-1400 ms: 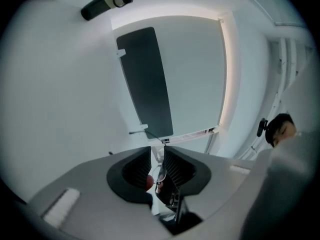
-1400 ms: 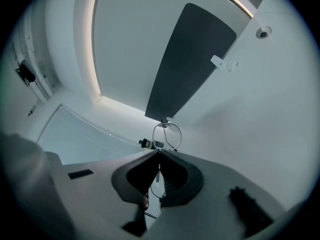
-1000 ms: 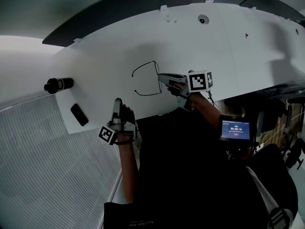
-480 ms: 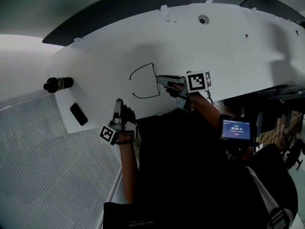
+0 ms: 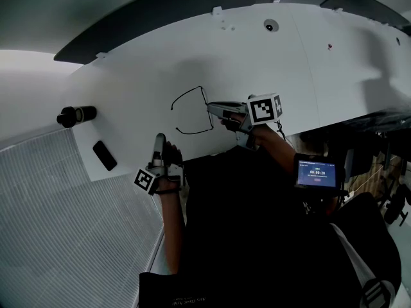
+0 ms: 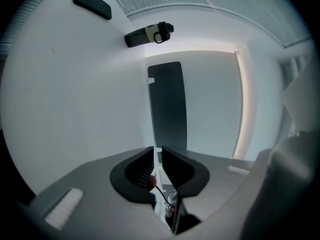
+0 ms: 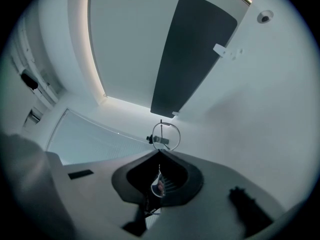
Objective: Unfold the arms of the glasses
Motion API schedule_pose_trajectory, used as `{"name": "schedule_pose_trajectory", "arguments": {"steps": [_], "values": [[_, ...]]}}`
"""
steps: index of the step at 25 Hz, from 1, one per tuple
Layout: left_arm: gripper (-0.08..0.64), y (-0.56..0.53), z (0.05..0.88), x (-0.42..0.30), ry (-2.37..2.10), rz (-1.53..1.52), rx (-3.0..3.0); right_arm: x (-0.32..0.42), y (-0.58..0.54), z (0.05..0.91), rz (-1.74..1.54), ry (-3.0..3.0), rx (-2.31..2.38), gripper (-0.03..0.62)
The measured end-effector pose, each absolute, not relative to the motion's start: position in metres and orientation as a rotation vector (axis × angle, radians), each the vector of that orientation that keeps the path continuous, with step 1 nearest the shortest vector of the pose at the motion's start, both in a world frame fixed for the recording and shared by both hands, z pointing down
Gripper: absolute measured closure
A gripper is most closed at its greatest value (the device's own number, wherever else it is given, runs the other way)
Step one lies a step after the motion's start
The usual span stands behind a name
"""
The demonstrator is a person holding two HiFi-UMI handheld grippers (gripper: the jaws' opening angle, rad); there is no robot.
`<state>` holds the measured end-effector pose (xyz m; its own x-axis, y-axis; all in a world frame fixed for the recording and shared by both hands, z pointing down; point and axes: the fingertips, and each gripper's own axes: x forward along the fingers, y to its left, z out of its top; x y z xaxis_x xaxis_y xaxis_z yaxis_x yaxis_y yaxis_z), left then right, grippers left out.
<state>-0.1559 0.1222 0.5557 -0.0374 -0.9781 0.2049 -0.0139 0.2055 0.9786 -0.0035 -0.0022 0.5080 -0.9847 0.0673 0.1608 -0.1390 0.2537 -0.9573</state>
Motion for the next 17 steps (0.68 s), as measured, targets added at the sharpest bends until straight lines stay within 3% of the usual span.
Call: {"name": "schedule_pose_trajectory", "arguments": {"steps": [17], "values": [[0.505, 0.1216, 0.5623, -0.1506, -1.336, -1.061, 1.031, -0.0036, -0.0047, 0.5023, 1.821, -2.357, 0.060, 0.581]]}}
